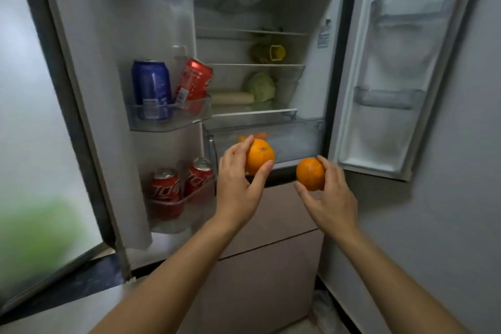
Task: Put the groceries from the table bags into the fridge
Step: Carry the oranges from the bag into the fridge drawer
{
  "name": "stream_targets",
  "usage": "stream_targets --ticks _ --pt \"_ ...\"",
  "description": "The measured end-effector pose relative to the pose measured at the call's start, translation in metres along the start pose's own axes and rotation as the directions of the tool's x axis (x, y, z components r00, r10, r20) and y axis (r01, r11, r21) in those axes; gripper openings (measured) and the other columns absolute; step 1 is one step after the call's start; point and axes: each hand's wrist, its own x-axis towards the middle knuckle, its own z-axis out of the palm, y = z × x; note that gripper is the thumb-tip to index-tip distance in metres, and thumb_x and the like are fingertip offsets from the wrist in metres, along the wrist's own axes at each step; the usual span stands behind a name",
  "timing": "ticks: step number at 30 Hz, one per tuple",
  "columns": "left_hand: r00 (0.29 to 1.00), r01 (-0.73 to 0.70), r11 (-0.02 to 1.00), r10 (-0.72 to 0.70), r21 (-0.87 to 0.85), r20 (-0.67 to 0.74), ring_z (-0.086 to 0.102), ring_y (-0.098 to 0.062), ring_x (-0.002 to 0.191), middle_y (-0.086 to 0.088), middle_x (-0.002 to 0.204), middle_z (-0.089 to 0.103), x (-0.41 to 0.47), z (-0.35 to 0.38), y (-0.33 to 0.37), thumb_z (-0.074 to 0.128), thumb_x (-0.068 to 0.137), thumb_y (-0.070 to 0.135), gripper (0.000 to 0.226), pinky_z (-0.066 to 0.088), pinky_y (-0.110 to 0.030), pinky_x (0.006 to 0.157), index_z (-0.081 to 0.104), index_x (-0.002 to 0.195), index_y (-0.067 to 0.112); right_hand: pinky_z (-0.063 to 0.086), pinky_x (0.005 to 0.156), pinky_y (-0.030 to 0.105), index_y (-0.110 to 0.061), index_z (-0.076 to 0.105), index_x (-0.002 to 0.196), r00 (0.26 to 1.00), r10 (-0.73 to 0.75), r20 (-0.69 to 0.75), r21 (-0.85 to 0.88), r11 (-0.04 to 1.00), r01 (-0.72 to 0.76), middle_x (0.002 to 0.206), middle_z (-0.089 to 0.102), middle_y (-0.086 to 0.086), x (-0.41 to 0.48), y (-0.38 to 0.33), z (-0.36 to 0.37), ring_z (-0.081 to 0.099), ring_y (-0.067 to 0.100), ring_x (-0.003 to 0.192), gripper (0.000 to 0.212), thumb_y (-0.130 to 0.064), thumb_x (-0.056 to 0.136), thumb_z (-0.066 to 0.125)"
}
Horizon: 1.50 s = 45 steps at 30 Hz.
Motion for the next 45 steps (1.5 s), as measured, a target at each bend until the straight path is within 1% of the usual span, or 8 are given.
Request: stream_targets --ticks 14,23,26,30,33,36,41,45 --pt "0.985 0.161 0.986 -0.164 -0.05 -0.059 0.053 -0.028 0.119 -0.01 0.131 0.054 0.256 0.183 -0.082 0.069 0.09 0.04 0.057 0.044 -0.043 0.104 0.05 0.14 0.021 0.048 0.089 0.043 -0.028 0.032 0.149 0.998 -0.051 -0.04 -0.044 0.998 0.049 0.144 0.043 0.0 0.267 0.073 0.045 0.055 0.025 0.12 0.075 -0.056 0.088 0.065" --pt "0.911 0.298 0.883 -0.376 0.363 0.166 0.063 -0.025 0.109 -0.005 0.119 0.068 0.322 0.216 -0.16 0.08 0.077 0.045 0.057 0.051 -0.039 0.095 0.061 0.127 0.022 0.047 0.096 0.041 -0.024 0.041 0.143 0.947 -0.126 0.295 0.001 0.991 0.131 0.138 0.053 0.007 0.412 0.111 0.119 0.056 0.031 0.12 0.077 -0.059 0.082 0.069" --pt "0.843 0.285 0.793 -0.475 0.538 0.254 0.062 -0.025 0.106 -0.005 0.112 0.068 0.331 0.219 -0.18 0.082 0.074 0.043 0.057 0.051 -0.033 0.088 0.062 0.124 0.024 0.049 0.096 0.041 -0.023 0.047 0.139 0.847 -0.126 0.516 -0.044 0.984 0.174 0.134 0.058 0.008 0.45 0.114 0.154 0.056 0.03 0.119 0.08 -0.059 0.074 0.075" --pt "0.694 0.153 0.673 -0.594 0.723 0.406 0.055 -0.016 0.09 0.002 0.101 0.061 0.336 0.227 -0.206 0.081 0.072 0.047 0.057 0.044 -0.027 0.074 0.059 0.12 0.024 0.057 0.08 0.036 -0.019 0.063 0.118 0.616 -0.114 0.78 -0.127 0.934 0.334 0.111 0.069 0.006 0.476 0.11 0.197 0.065 0.025 0.097 0.065 -0.056 0.067 0.08" --pt "0.554 0.026 0.606 -0.671 0.795 0.493 0.057 -0.018 0.095 0.0 0.11 0.064 0.333 0.232 -0.227 0.075 0.078 0.047 0.049 0.047 -0.029 0.079 0.06 0.119 0.025 0.055 0.063 0.029 -0.015 0.065 0.116 0.39 -0.049 0.92 -0.119 0.911 0.395 0.095 0.075 0.008 0.482 0.105 0.226 0.07 0.019 0.075 0.06 -0.049 0.07 0.083" --pt "0.456 -0.019 0.578 -0.721 0.816 0.521 0.059 -0.02 0.102 -0.001 0.118 0.064 0.329 0.234 -0.241 0.067 0.086 0.045 0.039 0.052 -0.037 0.091 0.058 0.121 0.029 0.06 0.072 0.031 -0.011 0.062 0.129 0.207 0.024 0.978 -0.118 0.881 0.459 0.101 0.075 0.008 0.483 0.102 0.251 0.071 0.018 0.073 0.065 -0.041 0.075 0.083" --pt "0.39 -0.005 0.582 -0.747 0.813 0.538 0.058 -0.022 0.106 -0.001 0.12 0.062 0.322 0.237 -0.262 0.064 0.093 0.045 0.036 0.051 -0.036 0.093 0.056 0.122 0.027 0.059 0.09 0.039 -0.021 0.058 0.136 0.16 0.041 0.986 -0.12 0.845 0.522 0.118 0.066 0.005 0.474 0.106 0.286 0.069 0.019 0.084 0.072 -0.049 0.075 0.084" --pt "0.307 0.023 0.574 -0.784 0.819 0.54 0.058 -0.022 0.11 -0.002 0.126 0.059 0.321 0.242 -0.269 0.064 0.093 0.045 0.04 0.05 -0.035 0.096 0.056 0.127 0.025 0.057 0.094 0.042 -0.027 0.049 0.143 0.158 0.033 0.987 -0.096 0.905 0.415 0.119 0.065 0.01 0.475 0.111 0.29 0.071 0.026 0.097 0.08 -0.047 0.074 0.085"
